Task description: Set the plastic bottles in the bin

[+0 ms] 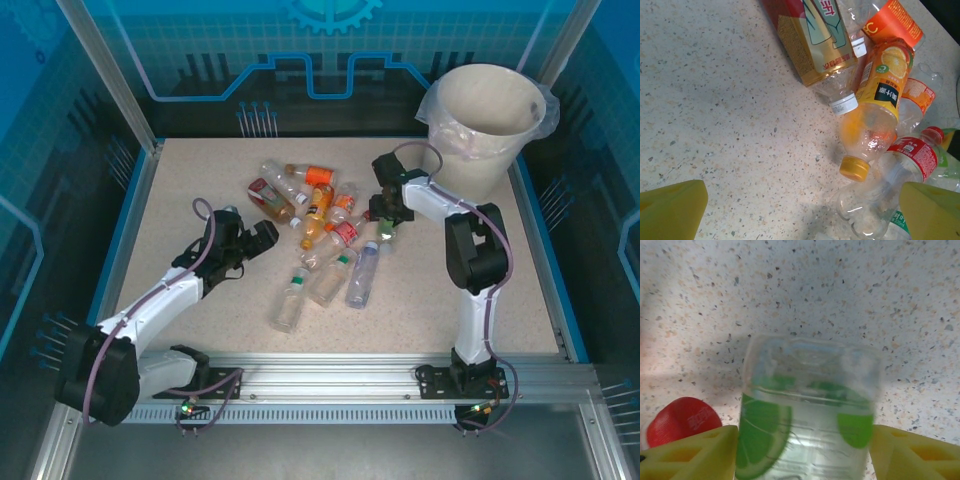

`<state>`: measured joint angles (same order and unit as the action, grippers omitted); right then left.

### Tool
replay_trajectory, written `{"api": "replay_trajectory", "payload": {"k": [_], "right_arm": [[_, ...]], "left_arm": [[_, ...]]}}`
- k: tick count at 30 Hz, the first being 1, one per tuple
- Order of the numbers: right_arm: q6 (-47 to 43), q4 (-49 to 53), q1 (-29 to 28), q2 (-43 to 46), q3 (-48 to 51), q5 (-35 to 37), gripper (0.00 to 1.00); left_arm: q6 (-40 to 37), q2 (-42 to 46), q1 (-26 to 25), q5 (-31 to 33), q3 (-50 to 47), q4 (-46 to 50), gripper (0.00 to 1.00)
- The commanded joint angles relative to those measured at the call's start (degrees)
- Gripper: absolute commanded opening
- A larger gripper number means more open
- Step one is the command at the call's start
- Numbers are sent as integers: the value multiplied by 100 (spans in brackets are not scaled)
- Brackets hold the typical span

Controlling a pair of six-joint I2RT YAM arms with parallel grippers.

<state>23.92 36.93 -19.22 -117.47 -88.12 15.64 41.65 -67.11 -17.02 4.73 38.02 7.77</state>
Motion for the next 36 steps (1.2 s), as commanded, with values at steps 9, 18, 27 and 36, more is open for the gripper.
{"api": "replay_trajectory", "payload": {"k": [9,18,27,36], "right_arm": [[240,-78,165,-302,187,-93,69],[256,-756,278,257,883,-149,55],[-41,-1209,296,1662,1495,67,38],[-659,-1311,304,2998,1413,197,35]], "left_arm": [[-6,-64,34,-10,153,57,99],[-44,-118,32,-273,196,-32,99],[24,-46,32,-387,120,-210,99],[-16,-39,32,-555,206,-327,99]]}}
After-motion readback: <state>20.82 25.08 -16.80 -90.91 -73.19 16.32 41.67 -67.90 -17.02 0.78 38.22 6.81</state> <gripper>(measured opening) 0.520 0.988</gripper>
